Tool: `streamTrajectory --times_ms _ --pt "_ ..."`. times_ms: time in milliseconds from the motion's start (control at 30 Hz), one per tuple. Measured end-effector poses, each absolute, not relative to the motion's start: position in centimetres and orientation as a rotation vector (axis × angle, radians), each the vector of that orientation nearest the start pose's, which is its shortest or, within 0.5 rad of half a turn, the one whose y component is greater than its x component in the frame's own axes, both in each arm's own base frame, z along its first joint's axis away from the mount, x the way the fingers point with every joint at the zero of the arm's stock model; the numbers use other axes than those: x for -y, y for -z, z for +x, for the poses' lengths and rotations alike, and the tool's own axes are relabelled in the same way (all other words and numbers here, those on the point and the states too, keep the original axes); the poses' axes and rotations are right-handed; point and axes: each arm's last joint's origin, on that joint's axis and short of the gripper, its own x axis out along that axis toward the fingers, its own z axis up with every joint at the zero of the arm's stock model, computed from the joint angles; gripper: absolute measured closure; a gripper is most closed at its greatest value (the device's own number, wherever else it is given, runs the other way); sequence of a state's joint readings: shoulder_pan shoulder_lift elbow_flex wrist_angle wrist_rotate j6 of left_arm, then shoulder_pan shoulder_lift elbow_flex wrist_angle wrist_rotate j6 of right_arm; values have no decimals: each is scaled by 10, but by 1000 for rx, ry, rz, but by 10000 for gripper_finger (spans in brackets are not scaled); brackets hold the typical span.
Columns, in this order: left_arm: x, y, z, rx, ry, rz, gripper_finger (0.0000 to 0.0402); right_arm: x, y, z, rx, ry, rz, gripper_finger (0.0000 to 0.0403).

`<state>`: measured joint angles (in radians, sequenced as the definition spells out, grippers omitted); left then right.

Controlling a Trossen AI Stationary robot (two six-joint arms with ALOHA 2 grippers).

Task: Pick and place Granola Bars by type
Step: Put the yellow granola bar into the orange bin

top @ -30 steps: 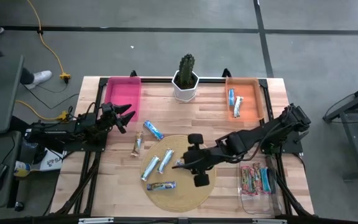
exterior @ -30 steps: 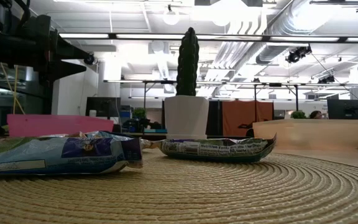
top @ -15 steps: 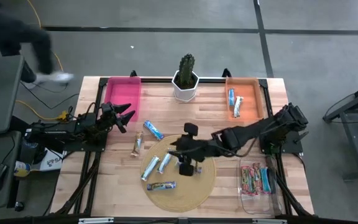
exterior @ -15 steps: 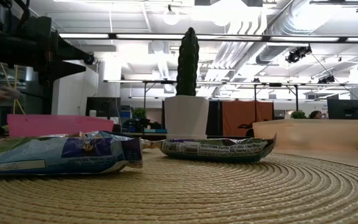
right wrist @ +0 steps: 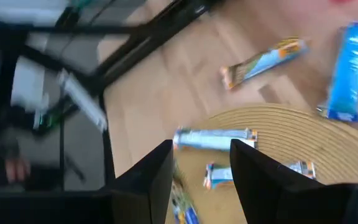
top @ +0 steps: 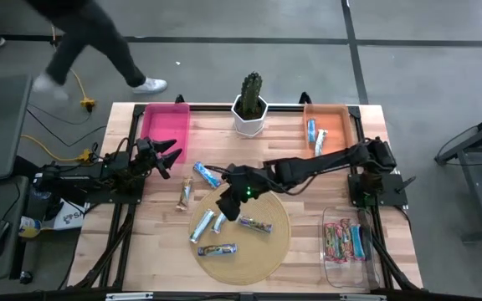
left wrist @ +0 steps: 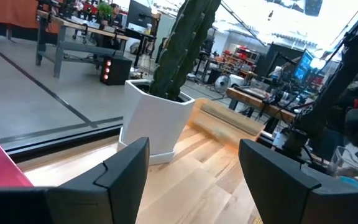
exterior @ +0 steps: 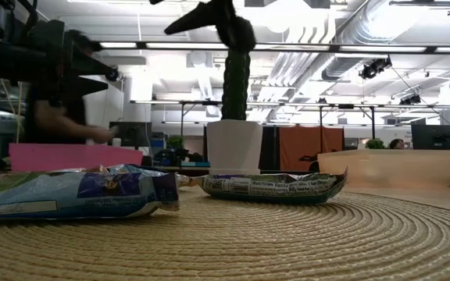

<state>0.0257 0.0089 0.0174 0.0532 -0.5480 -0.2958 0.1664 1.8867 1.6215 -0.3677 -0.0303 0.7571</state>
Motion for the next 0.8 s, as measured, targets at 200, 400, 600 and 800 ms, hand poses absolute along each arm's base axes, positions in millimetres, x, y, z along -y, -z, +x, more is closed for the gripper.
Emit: streamTrajectory --times_ms 200,400,600,800 --pt "-17 -174 92 145 -561 -304 156 -74 -282 427 -697 -207 173 260" --pt "-17 -174 92 145 -561 -304 156 -68 -270 433 -676 -308 -298 260" --pt "-17 -174 92 145 -560 -304 156 -51 -249 445 -682 -366 -487 261" --pt "-17 -174 92 145 -555 -304 156 -46 -227 450 -677 -549 -627 261"
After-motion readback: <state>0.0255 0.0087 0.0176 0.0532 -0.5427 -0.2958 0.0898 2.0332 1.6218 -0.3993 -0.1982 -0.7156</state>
